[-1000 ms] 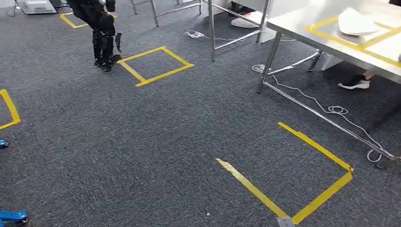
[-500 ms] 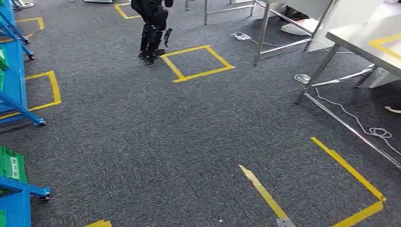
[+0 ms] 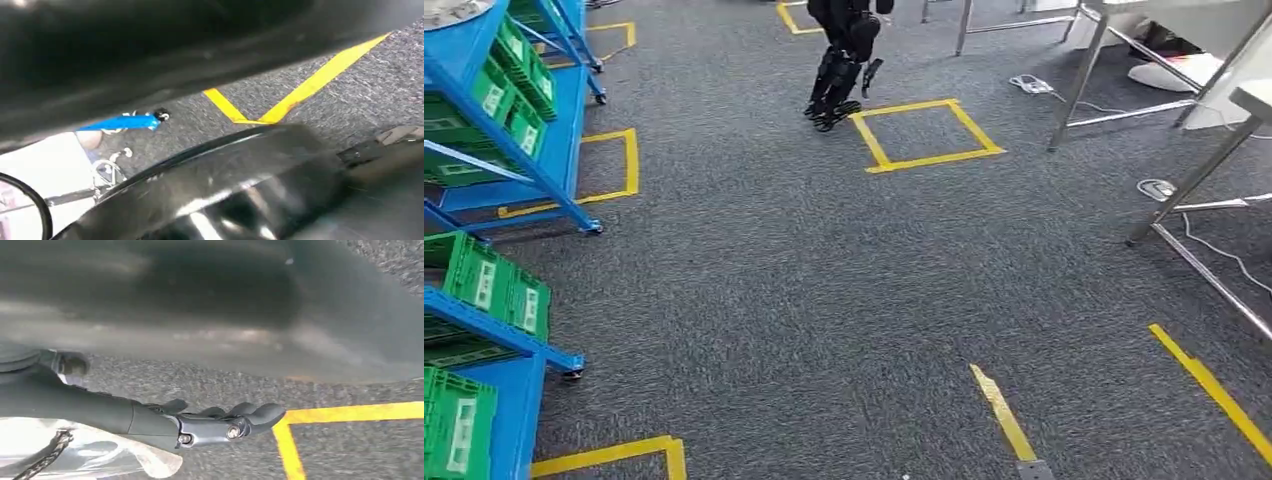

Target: Take the parts from the cabinet and place them on the table.

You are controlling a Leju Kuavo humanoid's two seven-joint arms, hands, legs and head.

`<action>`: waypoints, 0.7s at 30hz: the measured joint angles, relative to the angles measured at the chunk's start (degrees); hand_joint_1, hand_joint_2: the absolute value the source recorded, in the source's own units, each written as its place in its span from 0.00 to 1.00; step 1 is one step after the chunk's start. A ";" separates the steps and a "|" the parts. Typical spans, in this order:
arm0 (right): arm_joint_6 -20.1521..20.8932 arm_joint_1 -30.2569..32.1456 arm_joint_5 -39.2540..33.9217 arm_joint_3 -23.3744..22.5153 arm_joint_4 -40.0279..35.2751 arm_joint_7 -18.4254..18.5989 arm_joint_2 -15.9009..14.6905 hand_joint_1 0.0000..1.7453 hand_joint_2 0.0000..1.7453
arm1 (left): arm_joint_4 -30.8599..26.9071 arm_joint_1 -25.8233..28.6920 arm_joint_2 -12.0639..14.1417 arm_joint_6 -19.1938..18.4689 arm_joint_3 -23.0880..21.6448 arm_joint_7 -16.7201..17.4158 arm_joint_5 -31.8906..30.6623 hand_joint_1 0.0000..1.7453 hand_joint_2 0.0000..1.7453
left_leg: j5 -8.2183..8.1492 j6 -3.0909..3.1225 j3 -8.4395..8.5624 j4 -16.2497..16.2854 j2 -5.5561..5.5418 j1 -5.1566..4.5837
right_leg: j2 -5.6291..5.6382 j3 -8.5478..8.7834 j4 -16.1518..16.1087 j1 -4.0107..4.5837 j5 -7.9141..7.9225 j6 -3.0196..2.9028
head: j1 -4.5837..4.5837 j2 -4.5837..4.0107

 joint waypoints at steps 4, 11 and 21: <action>-0.20 -0.13 0.54 0.15 0.00 0.20 0.00 0.00 0.00 | 0.00 -0.08 0.02 0.20 0.00 0.20 -0.33 0.00 0.00 | -1.14 1.11 0.33 -1.42 -0.28 -0.92 | -2.26 0.56 -0.29 0.36 -0.55 1.21 | 0.06 0.00; -0.44 0.27 0.70 0.52 0.02 0.46 0.00 0.00 0.00 | 0.00 -0.27 -0.26 0.22 -0.04 0.52 -0.77 0.00 0.00 | -0.45 2.63 1.06 -2.70 -5.03 -0.36 | 4.57 -9.33 18.54 0.03 -8.47 2.11 | 0.70 0.00; -0.66 0.60 0.81 0.83 0.02 0.83 -0.06 0.00 0.00 | 0.02 -0.09 -0.24 0.35 -0.15 0.72 -1.46 0.00 0.00 | -1.11 0.26 -0.03 -1.15 -10.78 0.16 | 7.66 -2.26 0.68 -0.94 1.15 0.75 | 0.61 0.00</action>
